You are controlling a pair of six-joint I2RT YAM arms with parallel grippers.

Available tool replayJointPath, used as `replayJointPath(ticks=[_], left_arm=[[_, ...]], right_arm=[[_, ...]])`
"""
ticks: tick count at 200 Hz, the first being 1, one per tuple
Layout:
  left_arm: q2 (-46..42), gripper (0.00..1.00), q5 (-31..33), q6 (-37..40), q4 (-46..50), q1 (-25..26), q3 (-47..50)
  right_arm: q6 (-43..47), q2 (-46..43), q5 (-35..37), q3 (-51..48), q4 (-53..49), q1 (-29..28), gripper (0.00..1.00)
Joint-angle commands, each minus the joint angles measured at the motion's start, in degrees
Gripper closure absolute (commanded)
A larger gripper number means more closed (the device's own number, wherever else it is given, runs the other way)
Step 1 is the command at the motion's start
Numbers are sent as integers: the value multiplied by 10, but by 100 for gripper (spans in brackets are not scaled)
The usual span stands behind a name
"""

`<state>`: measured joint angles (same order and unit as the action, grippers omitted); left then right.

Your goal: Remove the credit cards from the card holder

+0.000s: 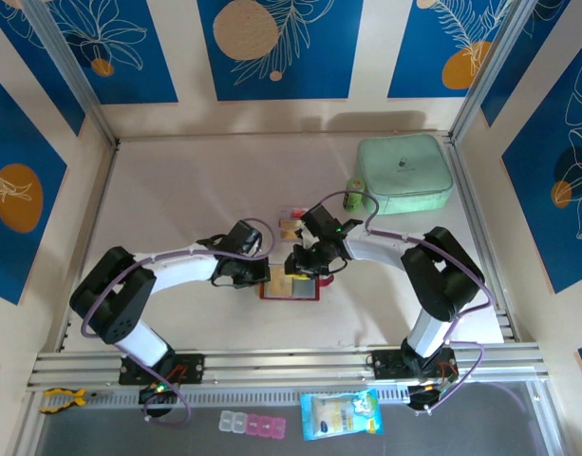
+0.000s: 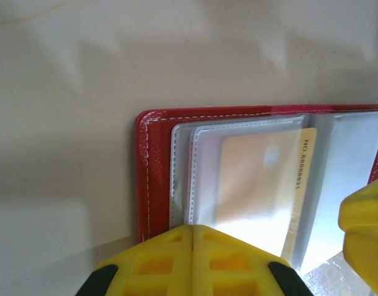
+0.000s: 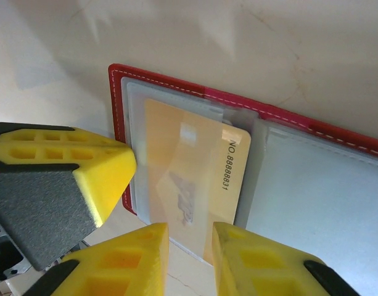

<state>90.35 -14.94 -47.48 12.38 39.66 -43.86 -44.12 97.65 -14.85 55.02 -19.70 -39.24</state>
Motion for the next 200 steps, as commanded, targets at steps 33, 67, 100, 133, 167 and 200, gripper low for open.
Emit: replayJointPath(ticks=[33,67,100,133,167,200], left_arm=[[5,99,-10,2,-3,3,23],[-13,99,-10,-2,5,3,34],[-25,99,-10,-5,13,3,34],[-37,98,-8,-5,24,3,18],[-37,97,-19,-13,21,9,3],[-18,98,-24,-23,0,23,7]], right_arm=[[-13,14,-20,-17,15,2,74],[-15,19,-20,-25,21,2,74],[-14,29,-20,-30,25,2,73],[-18,33,-33,-39,46,3,73],[-23,36,-40,-44,59,3,73],[-24,36,-42,-44,61,4,73]])
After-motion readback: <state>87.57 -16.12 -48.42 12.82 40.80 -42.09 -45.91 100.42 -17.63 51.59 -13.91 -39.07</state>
